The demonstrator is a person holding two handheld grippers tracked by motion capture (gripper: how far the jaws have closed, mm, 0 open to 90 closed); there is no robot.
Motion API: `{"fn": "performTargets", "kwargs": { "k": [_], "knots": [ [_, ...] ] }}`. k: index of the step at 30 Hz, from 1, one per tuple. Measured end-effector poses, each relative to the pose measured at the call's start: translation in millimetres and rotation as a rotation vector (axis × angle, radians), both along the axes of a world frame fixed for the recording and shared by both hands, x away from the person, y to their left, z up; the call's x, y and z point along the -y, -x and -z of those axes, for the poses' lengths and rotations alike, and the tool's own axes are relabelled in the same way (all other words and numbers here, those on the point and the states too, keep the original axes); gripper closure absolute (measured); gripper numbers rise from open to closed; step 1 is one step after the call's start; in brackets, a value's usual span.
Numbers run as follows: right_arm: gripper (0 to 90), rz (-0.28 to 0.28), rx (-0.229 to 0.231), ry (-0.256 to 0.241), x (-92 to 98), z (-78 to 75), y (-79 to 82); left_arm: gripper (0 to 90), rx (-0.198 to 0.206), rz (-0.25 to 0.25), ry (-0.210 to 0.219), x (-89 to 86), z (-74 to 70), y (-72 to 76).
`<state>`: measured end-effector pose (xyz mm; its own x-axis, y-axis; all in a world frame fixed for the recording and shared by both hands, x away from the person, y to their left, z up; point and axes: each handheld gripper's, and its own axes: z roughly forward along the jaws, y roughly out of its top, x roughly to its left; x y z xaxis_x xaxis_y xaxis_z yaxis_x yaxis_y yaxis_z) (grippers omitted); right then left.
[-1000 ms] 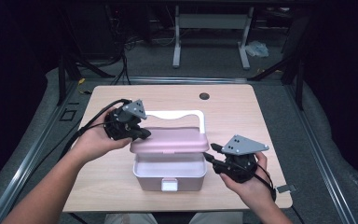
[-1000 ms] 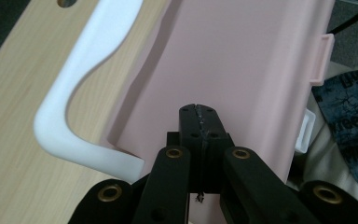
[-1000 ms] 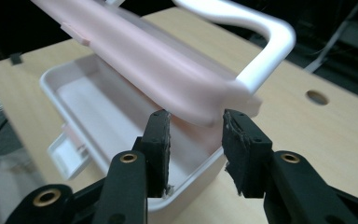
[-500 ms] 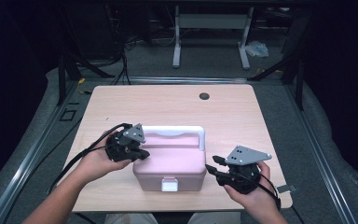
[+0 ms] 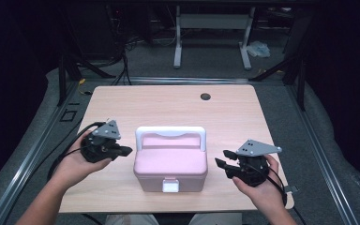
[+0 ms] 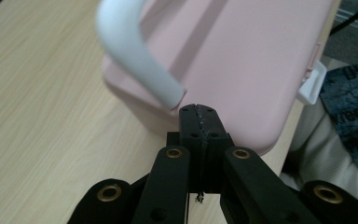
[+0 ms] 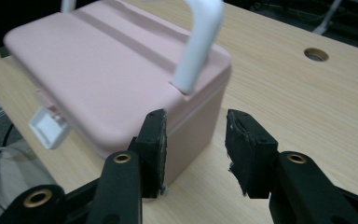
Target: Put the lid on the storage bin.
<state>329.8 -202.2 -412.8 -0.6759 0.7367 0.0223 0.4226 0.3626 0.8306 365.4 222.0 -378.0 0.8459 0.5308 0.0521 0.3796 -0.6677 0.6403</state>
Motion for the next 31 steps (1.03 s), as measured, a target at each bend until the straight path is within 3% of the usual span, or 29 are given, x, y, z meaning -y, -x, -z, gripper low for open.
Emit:
{"fn": "performTargets", "kwargs": {
  "k": [5, 11, 17, 24, 29, 31],
  "knots": [
    [55.5, 0.048, -0.043, -0.007, 11.0, 11.1, -12.3, 90.0, -0.010, -0.055, 0.022, -18.3, 8.5, 0.5],
    [53.2, 0.083, -0.070, 0.011, 14.2, 26.0, -20.5, 90.0, -0.028, -0.106, 0.033, -31.0, 32.3, -2.5],
    [52.6, 0.133, -0.084, -0.019, 19.9, 40.4, -26.2, 90.0, -0.057, -0.140, 0.101, -43.4, 58.5, -3.0],
    [50.9, 0.170, -0.090, -0.006, 21.0, 56.5, -26.6, 90.0, -0.065, -0.185, 0.077, -51.4, 85.7, -2.2],
    [46.9, 0.196, -0.095, -0.031, 21.2, 61.0, -24.6, 90.0, -0.065, -0.210, 0.084, -56.0, 98.1, 0.4],
    [44.5, 0.203, -0.086, -0.021, 19.6, 61.5, -23.3, 84.4, -0.052, -0.226, 0.064, -55.4, 101.6, 0.7]
  ]
}}
